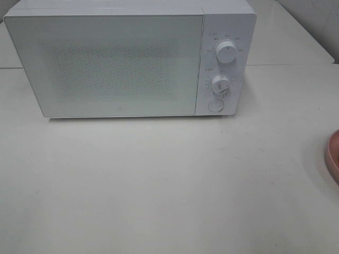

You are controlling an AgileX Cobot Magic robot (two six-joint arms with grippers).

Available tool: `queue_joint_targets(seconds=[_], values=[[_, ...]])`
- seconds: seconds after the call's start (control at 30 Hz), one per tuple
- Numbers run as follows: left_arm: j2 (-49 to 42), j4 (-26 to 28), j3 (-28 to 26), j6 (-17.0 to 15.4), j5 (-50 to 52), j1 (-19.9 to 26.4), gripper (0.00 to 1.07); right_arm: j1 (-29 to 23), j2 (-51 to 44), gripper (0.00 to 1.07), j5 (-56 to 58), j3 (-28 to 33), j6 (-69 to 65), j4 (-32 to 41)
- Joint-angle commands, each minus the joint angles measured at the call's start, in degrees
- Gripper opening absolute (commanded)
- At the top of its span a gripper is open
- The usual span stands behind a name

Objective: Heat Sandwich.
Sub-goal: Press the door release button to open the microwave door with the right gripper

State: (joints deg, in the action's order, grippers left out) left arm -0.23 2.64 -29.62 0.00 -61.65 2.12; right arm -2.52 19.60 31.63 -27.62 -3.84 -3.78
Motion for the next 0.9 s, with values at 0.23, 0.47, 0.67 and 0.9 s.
queue_joint_targets(seconds=[0.23, 0.47, 0.67, 0.9], values=[[-1.49, 0.23, 0.0, 0.0, 0.57, 0.0, 0.98, 0.34, 8.77, 0.75, -8.08, 0.06, -0.63, -0.23], [-1.49, 0.23, 0.0, 0.0, 0.57, 0.0, 0.98, 0.34, 16.21, 0.75, -12.95, 0.06, -0.63, -0.11], [-1.49, 0.23, 0.0, 0.0, 0.57, 0.0, 0.98, 0.34, 23.2, 0.75, -17.88, 0.06, -0.63, -0.11], [-1.49, 0.23, 0.0, 0.0, 0.57, 0.0, 0.98, 0.34, 29.22, 0.75, -22.75, 0.06, -0.63, -0.11]])
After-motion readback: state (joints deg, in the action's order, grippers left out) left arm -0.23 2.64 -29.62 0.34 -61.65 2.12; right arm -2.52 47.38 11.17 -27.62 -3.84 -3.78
